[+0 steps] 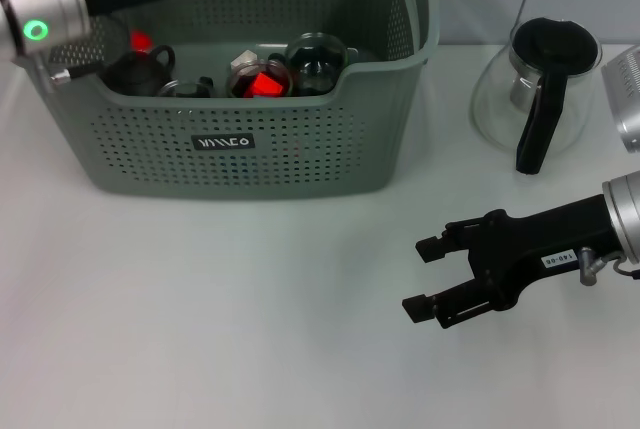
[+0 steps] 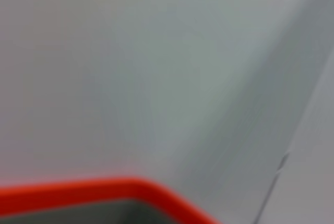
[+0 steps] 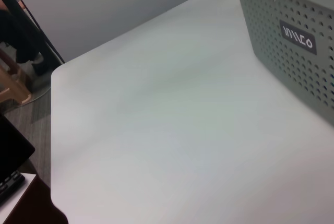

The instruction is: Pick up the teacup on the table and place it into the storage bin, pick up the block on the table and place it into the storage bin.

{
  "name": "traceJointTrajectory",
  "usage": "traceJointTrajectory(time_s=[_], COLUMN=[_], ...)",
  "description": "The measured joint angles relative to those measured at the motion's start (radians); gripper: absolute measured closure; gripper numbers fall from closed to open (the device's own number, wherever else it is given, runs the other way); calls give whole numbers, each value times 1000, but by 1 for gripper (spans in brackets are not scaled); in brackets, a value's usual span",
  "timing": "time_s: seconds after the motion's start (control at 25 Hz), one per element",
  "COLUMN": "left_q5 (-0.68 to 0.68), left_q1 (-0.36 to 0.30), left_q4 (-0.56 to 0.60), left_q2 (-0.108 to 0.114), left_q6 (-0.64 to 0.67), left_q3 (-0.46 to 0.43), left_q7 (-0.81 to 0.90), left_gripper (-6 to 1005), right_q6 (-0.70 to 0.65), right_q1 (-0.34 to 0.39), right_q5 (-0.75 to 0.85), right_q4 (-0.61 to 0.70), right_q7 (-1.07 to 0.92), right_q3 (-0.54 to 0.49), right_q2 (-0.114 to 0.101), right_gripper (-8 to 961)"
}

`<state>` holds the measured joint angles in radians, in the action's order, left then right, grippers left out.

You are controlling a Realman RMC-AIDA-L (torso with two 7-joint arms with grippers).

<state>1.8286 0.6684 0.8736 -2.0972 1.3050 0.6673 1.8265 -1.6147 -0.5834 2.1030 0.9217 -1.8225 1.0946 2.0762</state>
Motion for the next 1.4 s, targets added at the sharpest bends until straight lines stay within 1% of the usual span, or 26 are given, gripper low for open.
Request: traceJointTrajectory(time_s=[0.04,0.12,0.16,0.2,0.24,0.28,0.32,0.36,0.44,0.56,0.68,0.76,0.88,1.16,1.4], left_q5=[-37,-144,-226,-226,-256,-256,-256,-236,-182,-18,106,185,252,296,297], left_q1=[-11,-41,-69,-69,-92,-123,-123,-143,-173,-219,-231,-234,-232,-219,-218], left_q4=[10,11,-2,-2,-7,-6,-6,-3,3,12,7,3,-4,-52,-62], left_q2=[0,4,8,8,8,5,5,0,-8,-25,-38,-50,-62,-59,-60], left_q6=[38,157,283,283,376,491,491,547,604,609,586,549,486,360,339], left_q3=[-9,-36,-51,-51,-53,-51,-51,-49,-49,-53,-47,-40,-22,35,50], left_q7=[0,-16,-48,-48,-78,-119,-119,-147,-197,-286,-349,-381,-397,-419,-426], left_gripper=[578,533,511,489,466,444,403,363,282,163,47,47,47,47,47], right_q6=[0,2,3,6,11,14,16,18,17,16,7,2,3,30,100], right_q1=[-1,-2,-2,-3,-4,-6,-8,-10,-11,-11,-12,-13,-15,-18,-20], right_q5=[0,0,0,0,0,0,-1,-2,-5,-6,-7,-7,-8,-8,-8], right_q4=[0,0,-3,-8,-14,-25,-34,-46,-60,-79,-109,-125,-136,-144,-171], right_q7=[1,9,16,21,26,33,42,56,85,152,216,242,254,263,275], right_q3=[0,-2,-4,-5,-6,-7,-8,-8,-8,-13,-36,-52,-59,-59,-52], right_q2=[0,0,1,0,0,-1,-2,-4,-4,0,6,9,14,20,22], right_gripper=[28,29,29,29,29,29,30,30,30,31,30,27,26,29,27])
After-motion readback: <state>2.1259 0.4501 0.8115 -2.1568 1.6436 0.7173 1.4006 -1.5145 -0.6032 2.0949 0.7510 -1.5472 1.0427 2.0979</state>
